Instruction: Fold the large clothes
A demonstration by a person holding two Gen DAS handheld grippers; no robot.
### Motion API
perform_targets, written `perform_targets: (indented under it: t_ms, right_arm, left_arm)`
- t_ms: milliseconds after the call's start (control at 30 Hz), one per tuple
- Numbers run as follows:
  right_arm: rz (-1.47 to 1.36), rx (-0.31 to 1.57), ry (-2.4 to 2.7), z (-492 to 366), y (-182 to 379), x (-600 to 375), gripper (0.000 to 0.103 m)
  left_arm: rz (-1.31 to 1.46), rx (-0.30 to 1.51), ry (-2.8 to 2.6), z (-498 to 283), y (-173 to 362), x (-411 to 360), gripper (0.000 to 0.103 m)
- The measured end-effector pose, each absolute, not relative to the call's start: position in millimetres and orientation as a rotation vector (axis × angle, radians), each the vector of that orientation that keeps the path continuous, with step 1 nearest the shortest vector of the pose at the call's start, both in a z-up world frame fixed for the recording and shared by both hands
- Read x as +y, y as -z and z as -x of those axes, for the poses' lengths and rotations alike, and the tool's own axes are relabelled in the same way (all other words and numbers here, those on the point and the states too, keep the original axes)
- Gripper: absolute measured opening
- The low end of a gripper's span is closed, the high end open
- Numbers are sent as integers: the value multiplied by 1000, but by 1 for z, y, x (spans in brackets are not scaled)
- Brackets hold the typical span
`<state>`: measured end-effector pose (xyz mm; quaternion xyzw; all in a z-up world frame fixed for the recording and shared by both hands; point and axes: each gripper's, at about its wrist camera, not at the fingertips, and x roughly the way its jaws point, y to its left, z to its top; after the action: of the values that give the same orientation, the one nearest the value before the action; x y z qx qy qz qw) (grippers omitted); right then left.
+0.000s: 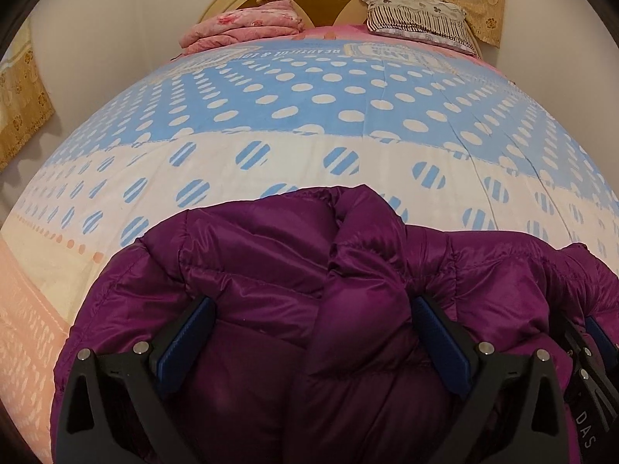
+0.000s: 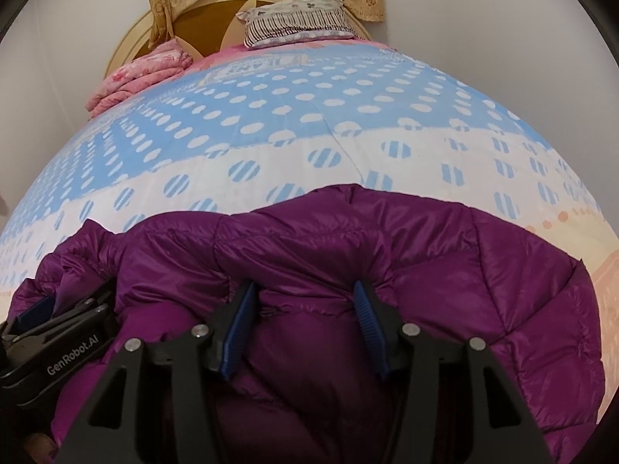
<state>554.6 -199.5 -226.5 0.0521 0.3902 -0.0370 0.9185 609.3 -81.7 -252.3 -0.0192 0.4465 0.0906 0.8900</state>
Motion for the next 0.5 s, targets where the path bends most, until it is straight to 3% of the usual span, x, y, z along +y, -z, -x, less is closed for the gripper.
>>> perform_targets:
  t_ms: [500]
  right_arm:
    - [-82, 809, 90, -557, 228, -197, 57]
  left_arm:
    - [31, 930, -192, -610, 253, -83, 102]
